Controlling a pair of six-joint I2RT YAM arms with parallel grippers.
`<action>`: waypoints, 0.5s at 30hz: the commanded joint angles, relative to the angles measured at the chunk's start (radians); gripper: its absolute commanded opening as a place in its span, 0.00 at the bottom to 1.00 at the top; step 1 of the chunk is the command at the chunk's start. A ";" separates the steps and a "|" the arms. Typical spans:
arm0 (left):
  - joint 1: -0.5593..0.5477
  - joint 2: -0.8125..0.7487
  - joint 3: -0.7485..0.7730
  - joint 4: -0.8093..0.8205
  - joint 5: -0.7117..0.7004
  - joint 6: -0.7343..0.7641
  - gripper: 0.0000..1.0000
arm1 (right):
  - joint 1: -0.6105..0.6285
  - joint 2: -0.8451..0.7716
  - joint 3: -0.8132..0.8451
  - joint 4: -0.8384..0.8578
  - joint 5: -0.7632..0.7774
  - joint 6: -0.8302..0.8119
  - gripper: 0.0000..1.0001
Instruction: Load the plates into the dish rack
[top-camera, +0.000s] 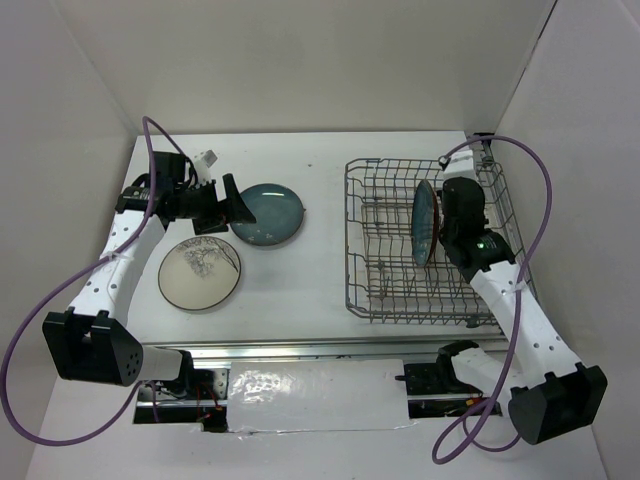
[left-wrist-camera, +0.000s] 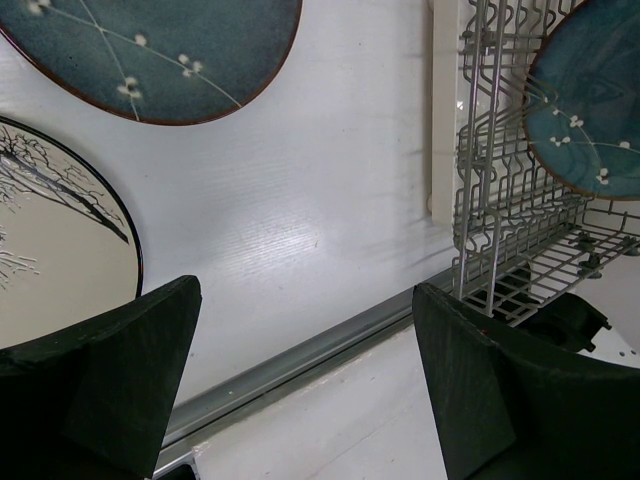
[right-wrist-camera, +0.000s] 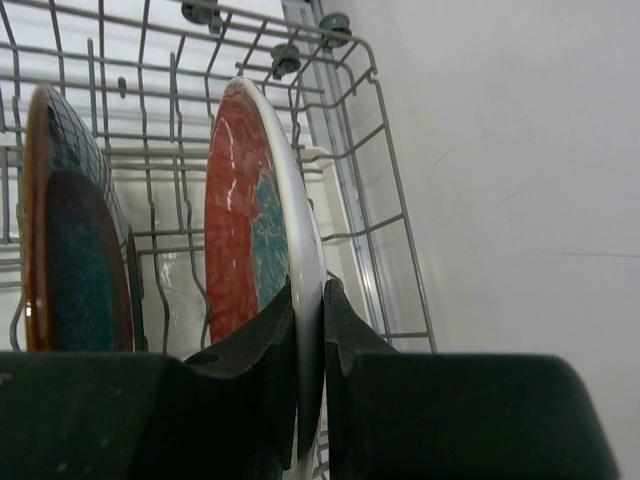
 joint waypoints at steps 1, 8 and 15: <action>-0.003 -0.026 -0.008 0.011 0.007 0.026 0.99 | 0.022 -0.064 0.118 0.175 0.013 -0.006 0.00; -0.004 -0.026 -0.006 0.009 0.005 0.029 0.99 | 0.028 -0.068 0.108 0.191 0.025 -0.010 0.00; -0.003 -0.030 -0.003 0.005 0.002 0.027 0.99 | 0.028 -0.079 0.102 0.195 0.018 -0.004 0.00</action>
